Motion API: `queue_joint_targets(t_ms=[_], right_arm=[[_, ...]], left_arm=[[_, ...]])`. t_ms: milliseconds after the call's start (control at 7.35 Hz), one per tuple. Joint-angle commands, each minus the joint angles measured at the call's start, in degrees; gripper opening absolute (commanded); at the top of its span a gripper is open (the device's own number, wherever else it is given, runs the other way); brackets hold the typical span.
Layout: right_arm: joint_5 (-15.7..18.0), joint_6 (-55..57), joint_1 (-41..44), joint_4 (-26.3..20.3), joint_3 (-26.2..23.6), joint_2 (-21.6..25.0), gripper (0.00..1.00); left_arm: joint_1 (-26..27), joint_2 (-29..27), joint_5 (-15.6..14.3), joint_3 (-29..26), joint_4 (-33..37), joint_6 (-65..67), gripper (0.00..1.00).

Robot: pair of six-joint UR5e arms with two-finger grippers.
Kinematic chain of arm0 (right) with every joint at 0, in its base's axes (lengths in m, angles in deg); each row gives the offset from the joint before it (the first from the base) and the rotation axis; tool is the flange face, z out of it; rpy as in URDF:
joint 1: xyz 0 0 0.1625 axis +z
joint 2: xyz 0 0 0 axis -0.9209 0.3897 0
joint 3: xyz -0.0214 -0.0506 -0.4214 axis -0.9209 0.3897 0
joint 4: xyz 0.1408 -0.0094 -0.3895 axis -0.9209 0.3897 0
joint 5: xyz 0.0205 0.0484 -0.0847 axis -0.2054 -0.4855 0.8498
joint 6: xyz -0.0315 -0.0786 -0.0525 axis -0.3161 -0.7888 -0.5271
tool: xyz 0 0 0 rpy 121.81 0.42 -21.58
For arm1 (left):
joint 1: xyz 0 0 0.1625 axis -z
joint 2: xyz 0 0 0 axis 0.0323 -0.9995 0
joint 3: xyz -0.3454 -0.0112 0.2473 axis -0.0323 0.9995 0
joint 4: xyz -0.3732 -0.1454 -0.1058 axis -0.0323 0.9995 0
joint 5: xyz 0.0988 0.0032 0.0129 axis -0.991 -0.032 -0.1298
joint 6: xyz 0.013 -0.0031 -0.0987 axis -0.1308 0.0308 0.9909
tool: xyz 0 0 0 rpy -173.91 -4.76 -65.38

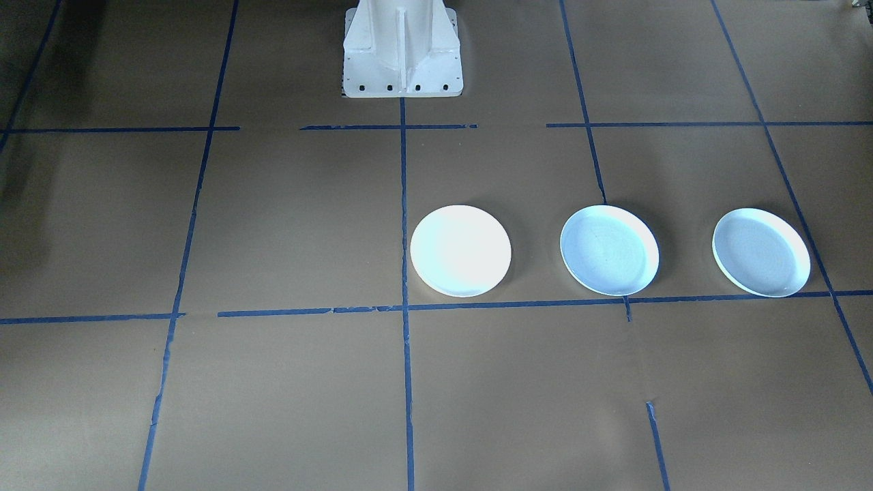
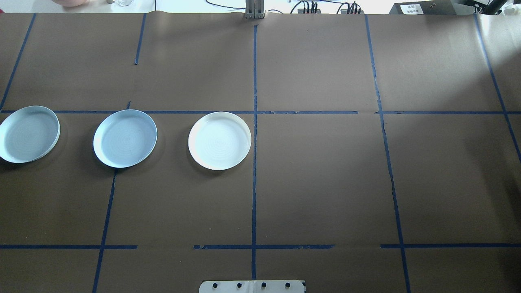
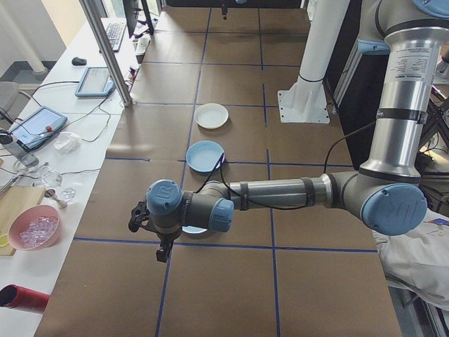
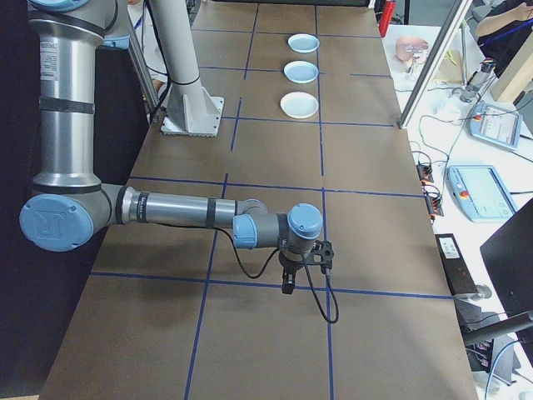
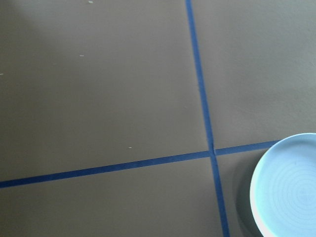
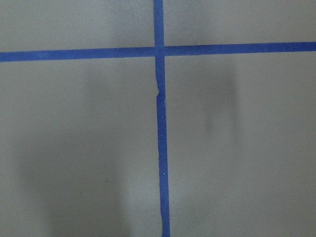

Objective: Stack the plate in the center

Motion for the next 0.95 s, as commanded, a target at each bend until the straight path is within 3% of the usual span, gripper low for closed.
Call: queue_joint_targets(t_ms=[0,408,816], right_arm=[[0.0,0.0,0.0,0.0,0.0,0.0,1.00],[0.0,0.0,0.0,0.0,-0.1,0.0,1.00],[0.0,0.0,0.0,0.0,0.0,0.0,1.00]], left_arm=[[-3.3,0.3,1.4,-0.1,0.1,10.3,1.00],[-11.8,-0.7,2.8,-4.4,7.2,19.3,1.00],[-14.5,-0.6,3.1,-10.3,18.0,22.3,1.00]])
